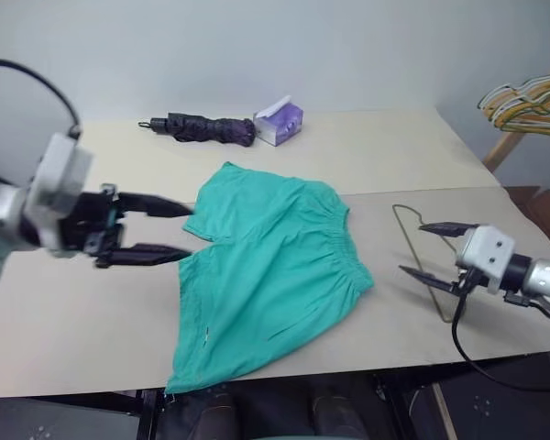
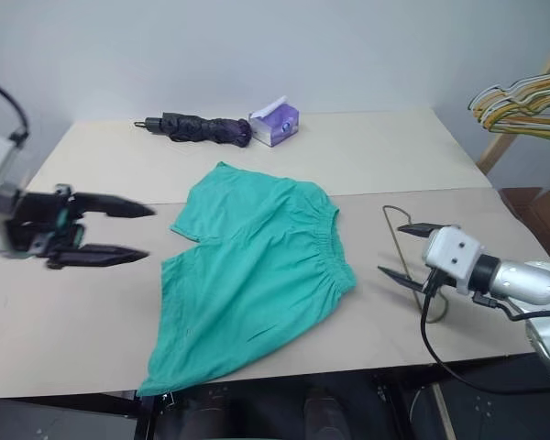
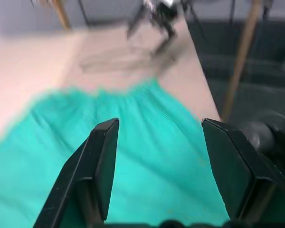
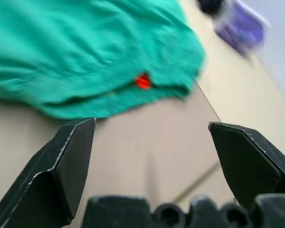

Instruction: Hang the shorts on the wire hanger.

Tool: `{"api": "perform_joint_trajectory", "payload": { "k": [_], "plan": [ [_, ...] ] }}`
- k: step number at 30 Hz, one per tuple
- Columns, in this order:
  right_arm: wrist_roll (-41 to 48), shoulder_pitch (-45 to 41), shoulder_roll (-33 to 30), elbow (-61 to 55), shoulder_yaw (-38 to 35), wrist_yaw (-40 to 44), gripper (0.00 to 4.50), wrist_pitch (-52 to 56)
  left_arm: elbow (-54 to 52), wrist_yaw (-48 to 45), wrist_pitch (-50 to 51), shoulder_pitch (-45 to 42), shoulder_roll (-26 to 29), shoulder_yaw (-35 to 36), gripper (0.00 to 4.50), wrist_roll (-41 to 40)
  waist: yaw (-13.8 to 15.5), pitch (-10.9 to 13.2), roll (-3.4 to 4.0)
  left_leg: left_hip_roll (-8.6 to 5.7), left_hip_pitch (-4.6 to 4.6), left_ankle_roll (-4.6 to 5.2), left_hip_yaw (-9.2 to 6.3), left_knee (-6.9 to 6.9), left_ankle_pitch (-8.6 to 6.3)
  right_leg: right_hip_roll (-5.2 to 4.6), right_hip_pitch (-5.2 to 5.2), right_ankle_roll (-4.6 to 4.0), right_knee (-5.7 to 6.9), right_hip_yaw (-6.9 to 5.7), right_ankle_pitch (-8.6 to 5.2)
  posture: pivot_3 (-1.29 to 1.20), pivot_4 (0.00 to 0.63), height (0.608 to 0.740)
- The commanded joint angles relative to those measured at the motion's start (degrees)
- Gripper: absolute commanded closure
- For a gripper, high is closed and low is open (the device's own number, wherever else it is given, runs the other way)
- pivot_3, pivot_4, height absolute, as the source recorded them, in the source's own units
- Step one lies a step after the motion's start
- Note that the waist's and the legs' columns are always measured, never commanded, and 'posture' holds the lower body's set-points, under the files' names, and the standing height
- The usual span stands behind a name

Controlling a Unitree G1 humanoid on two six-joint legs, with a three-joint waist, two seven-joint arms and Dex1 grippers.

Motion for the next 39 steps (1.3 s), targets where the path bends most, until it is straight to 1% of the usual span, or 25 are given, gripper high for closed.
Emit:
{"api": "perform_joint_trajectory", "payload": {
  "k": [1, 4, 9, 12, 15, 18, 21, 23, 25, 28, 32, 33, 35, 38, 39],
  "plan": [
    [1.95, 2.36, -1.65, -5.82, -6.07, -5.50, 0.04, 18.55, -0.98, 5.79, 6.25, -5.59, -4.69, -4.90, 1.49, -0.44, 0.57, 0.00, -0.01, 0.02, -0.03, 0.00, -0.03, 0.00, 0.00, 0.06, -0.09, -0.03, 0.08, 0.00, -0.02, -0.09, 0.086, 0.740],
    [5.79, 2.96, -2.02, -9.65, -9.93, -8.77, 0.04, 34.85, -0.79, 6.59, 8.15, -9.05, -8.14, -7.54, 1.49, 0.47, 0.54, 0.01, -0.02, 0.03, -0.05, 0.00, -0.03, 0.07, 0.01, 0.11, -0.11, -0.03, 0.07, 0.05, -0.02, -0.10, 0.089, 0.740],
    [8.51, 1.15, -1.93, -12.56, -12.88, -14.18, 0.04, 58.50, -0.05, 5.68, 9.26, -12.00, -11.42, -9.92, 1.49, 1.74, 0.70, 0.01, -0.03, 0.02, -0.07, 0.00, -0.02, 0.05, 0.00, 0.11, -0.11, -0.04, 0.01, 0.08, -0.02, -0.11, 0.092, 0.740],
    [8.43, -0.99, -0.33, -11.88, -12.21, -16.12, 0.04, 66.90, 0.61, 4.71, 9.34, -12.97, -12.86, -10.99, 1.49, 2.84, 0.79, 0.01, -0.04, 0.02, -0.14, 0.00, -0.02, 0.06, 0.00, 0.10, -0.12, -0.03, -0.09, 0.06, -0.02, -0.12, 0.094, 0.740],
    [7.46, -4.61, 1.96, -9.64, -9.45, -17.26, 0.04, 73.46, 1.29, 3.61, 8.52, -13.56, -14.25, -12.28, 1.49, 4.43, 0.65, 0.02, -0.05, 0.02, -0.15, 0.00, -0.03, 0.06, 0.00, 0.11, -0.12, 0.09, -0.12, 0.07, -0.09, -0.13, 0.095, 0.740],
    [4.70, -7.08, 4.24, -7.46, -6.60, -18.85, 0.04, 76.09, 1.88, 2.53, 7.55, -14.06, -15.64, -13.41, 1.49, 6.32, 0.62, 0.02, -0.05, 0.02, -0.16, 0.00, -0.03, 0.06, 0.00, 0.11, -0.13, 0.15, -0.12, 0.07, -0.13, -0.13, 0.096, 0.740],
    [1.83, -8.62, 6.47, -3.56, -5.52, -20.28, 0.64, 76.54, 2.25, 1.77, 6.97, -14.28, -16.58, -13.88, 1.49, 7.80, 0.64, 0.02, -0.05, 0.02, -0.20, 0.00, -0.04, 0.06, 0.00, 0.11, -0.15, 0.16, -0.15, 0.06, -0.13, -0.13, 0.098, 0.740],
    [0.79, -8.80, 7.18, -2.00, -5.85, -20.45, 1.22, 77.01, 2.38, 1.21, 6.74, -14.20, -16.73, -13.86, 1.49, 8.44, 0.68, 0.01, -0.15, 0.02, -0.20, 0.00, -0.04, 0.07, 0.00, 0.11, -0.13, 0.18, -0.18, 0.06, -0.11, -0.12, 0.098, 0.740],
    [0.48, -8.55, 7.77, -1.37, -6.88, -20.09, 1.99, 77.03, 2.54, 0.77, 6.42, -14.01, -16.87, -13.77, 1.49, 9.05, 0.71, -0.02, -0.20, 0.02, -0.19, 0.00, -0.04, 0.07, 0.00, 0.11, -0.10, 0.19, -0.19, 0.06, -0.11, -0.12, 0.099, 0.740],
    [-0.17, -8.03, 8.35, -1.13, -7.85, -20.16, 2.92, 76.50, 2.80, 0.66, 5.96, -13.87, -17.28, -13.74, 1.49, 9.88, 0.88, -0.06, -0.38, 0.02, -0.19, 0.00, -0.05, 0.08, 0.01, 0.11, -0.09, 0.23, -0.19, 0.05, -0.12, -0.12, 0.099, 0.740],
    [-2.80, -8.05, 8.20, -2.15, -7.75, -20.64, 4.33, 73.97, 3.45, 0.65, 5.83, -14.15, -18.02, -13.75, 1.49, 10.66, 0.96, -0.08, -0.41, 0.01, -0.24, 0.00, -0.05, 0.12, 0.00, 0.09, -0.08, 0.31, -0.24, 0.04, -0.13, -0.13, 0.096, 0.740],
    [-4.09, -8.12, 7.89, -2.49, -7.26, -20.79, 4.48, 72.36, 3.78, 0.58, 5.70, -14.30, -18.22, -13.82, 1.49, 10.94, 0.93, -0.08, -0.41, 0.01, -0.24, 0.00, -0.04, 0.11, 0.00, 0.10, -0.08, 0.31, -0.24, 0.05, -0.13, -0.13, 0.095, 0.740],
    [-7.18, -8.26, 7.26, -2.98, -6.13, -21.29, 4.48, 68.68, 4.42, 0.58, 5.43, -14.61, -18.68, -13.88, 1.49, 11.54, 0.76, -0.08, -0.40, 0.01, -0.29, 0.00, -0.05, 0.10, 0.00, 0.11, -0.16, 0.30, -0.23, 0.05, -0.13, -0.13, 0.091, 0.740],
    [-14.75, -8.11, 6.62, -3.81, -5.42, -23.27, 4.48, 54.08, 6.04, 1.91, 4.99, -15.45, -19.73, -13.90, 1.49, 12.86, 0.43, -0.08, -0.40, 0.01, -0.29, 0.00, -0.04, 0.10, 0.00, 0.11, -0.18, 0.31, -0.22, 0.06, -0.13, -0.13, 0.087, 0.740],
    [-18.46, -7.60, 5.57, -3.85, -4.50, -23.94, 4.48, 47.23, 6.73, 2.27, 4.60, -15.81, -20.09, -13.88, 1.49, 13.54, 0.27, -0.08, -0.38, 0.01, -0.29, 0.00, -0.03, 0.10, 0.00, 0.11, -0.20, 0.35, -0.21, 0.07, -0.15, -0.14, 0.082, 0.740]
  ]
}}
